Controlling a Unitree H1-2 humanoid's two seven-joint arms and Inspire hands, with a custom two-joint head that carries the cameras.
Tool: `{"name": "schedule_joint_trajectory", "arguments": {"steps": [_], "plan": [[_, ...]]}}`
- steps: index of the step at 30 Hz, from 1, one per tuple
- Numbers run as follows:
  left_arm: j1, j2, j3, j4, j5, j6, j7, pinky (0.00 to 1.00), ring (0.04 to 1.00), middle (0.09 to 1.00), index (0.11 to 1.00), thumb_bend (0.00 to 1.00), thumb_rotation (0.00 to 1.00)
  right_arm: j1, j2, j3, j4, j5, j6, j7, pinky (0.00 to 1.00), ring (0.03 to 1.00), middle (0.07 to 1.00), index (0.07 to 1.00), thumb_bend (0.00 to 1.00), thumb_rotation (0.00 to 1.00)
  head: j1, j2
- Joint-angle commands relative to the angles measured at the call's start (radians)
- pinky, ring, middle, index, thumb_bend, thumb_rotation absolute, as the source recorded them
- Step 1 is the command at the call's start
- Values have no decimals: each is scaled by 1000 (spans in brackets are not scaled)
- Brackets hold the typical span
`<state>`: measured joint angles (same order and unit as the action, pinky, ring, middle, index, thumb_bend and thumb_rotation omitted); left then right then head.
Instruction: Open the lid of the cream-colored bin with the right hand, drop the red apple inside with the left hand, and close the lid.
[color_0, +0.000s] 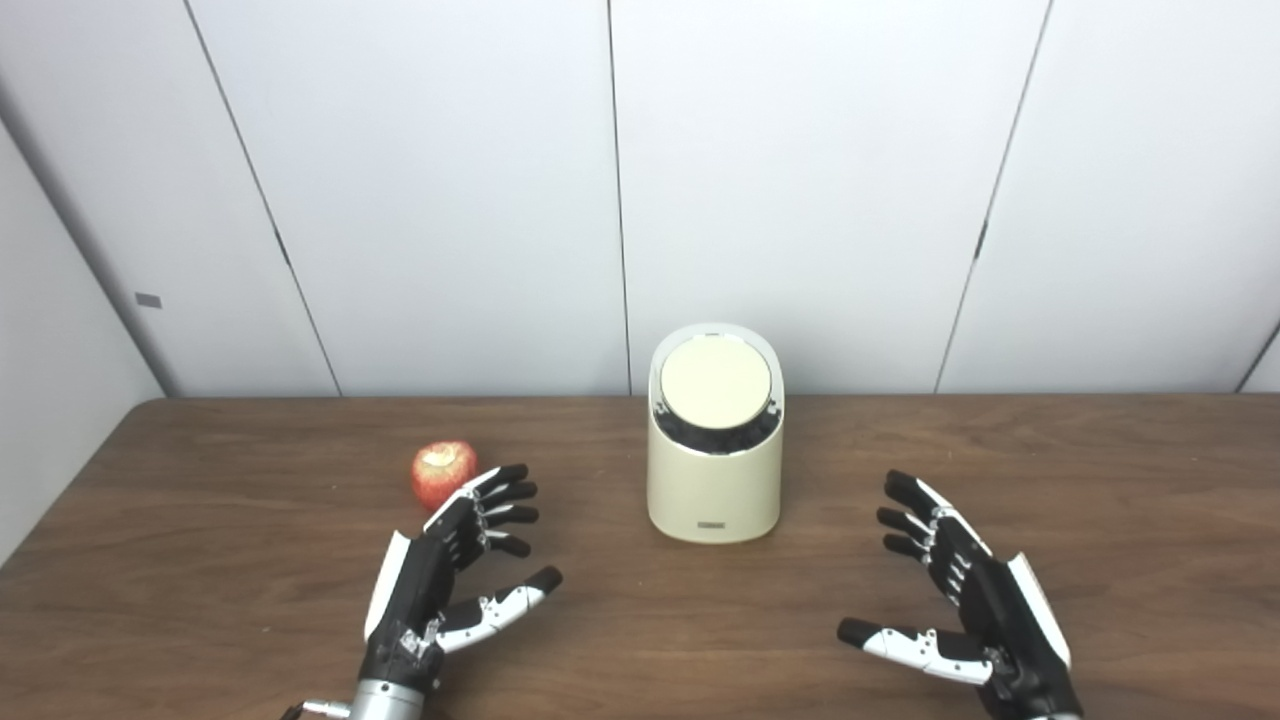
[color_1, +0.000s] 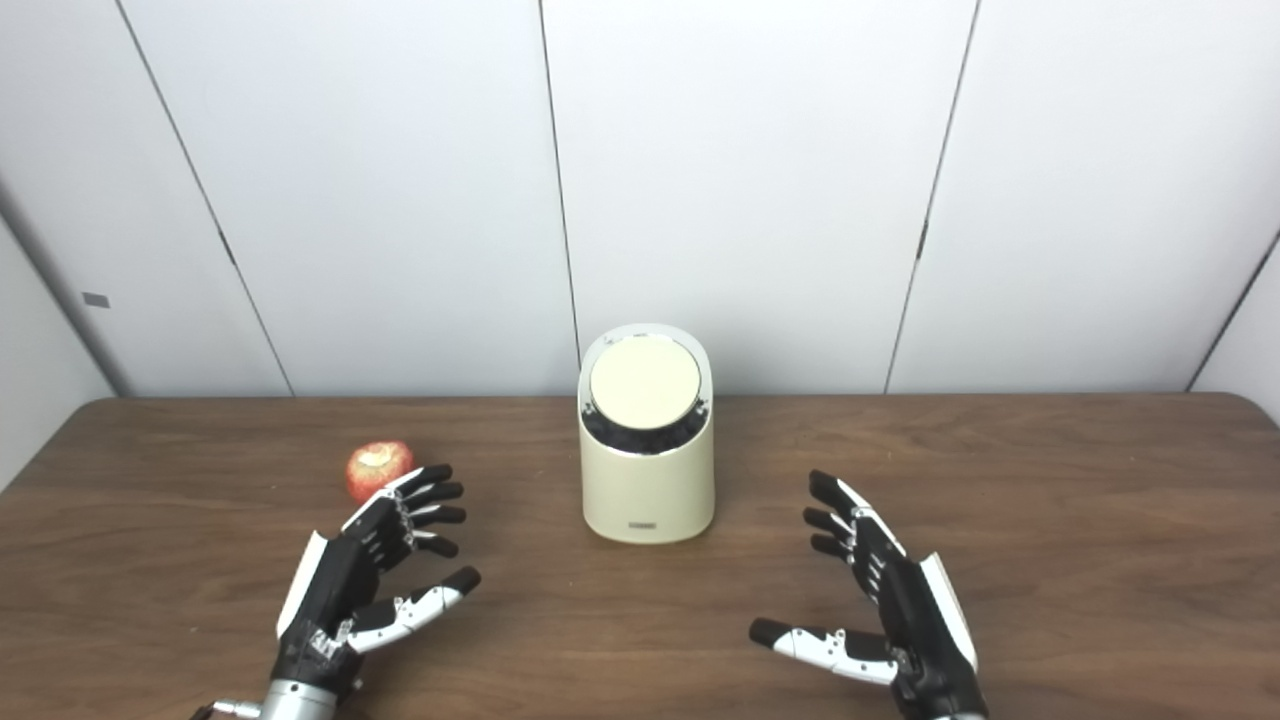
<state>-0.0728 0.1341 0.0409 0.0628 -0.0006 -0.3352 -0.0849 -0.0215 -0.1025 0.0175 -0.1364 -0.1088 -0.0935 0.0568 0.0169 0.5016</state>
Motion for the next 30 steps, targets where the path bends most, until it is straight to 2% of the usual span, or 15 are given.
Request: {"name": "schedule_joint_trajectory", "arguments": {"steps": [1,13,18,23,30], "plan": [[-5,3,3,-2,10,-37,12,578,710,777,829,627,0,-20,2,4,-38,-3,-15,-3,804,857,904,870,742,140,1,1],[-5,3,3,-1,6,-41,11,576,707,774,823,627,0,-21,1,4,-36,-7,-19,-3,785,850,899,864,741,145,-1,6],[-13,-1,1,16,5,-47,11,576,710,774,824,627,0,-33,5,4,-18,-5,-24,-7,790,856,901,871,729,157,-7,-8],[-25,-2,-2,37,5,-48,9,588,717,778,830,624,0,-107,40,10,5,-64,-8,-50,718,823,897,890,722,265,-12,-21],[-41,2,-7,72,31,-67,15,600,714,774,832,621,0,-256,35,14,36,-151,52,-74,730,841,902,909,771,280,-20,-28]]}}
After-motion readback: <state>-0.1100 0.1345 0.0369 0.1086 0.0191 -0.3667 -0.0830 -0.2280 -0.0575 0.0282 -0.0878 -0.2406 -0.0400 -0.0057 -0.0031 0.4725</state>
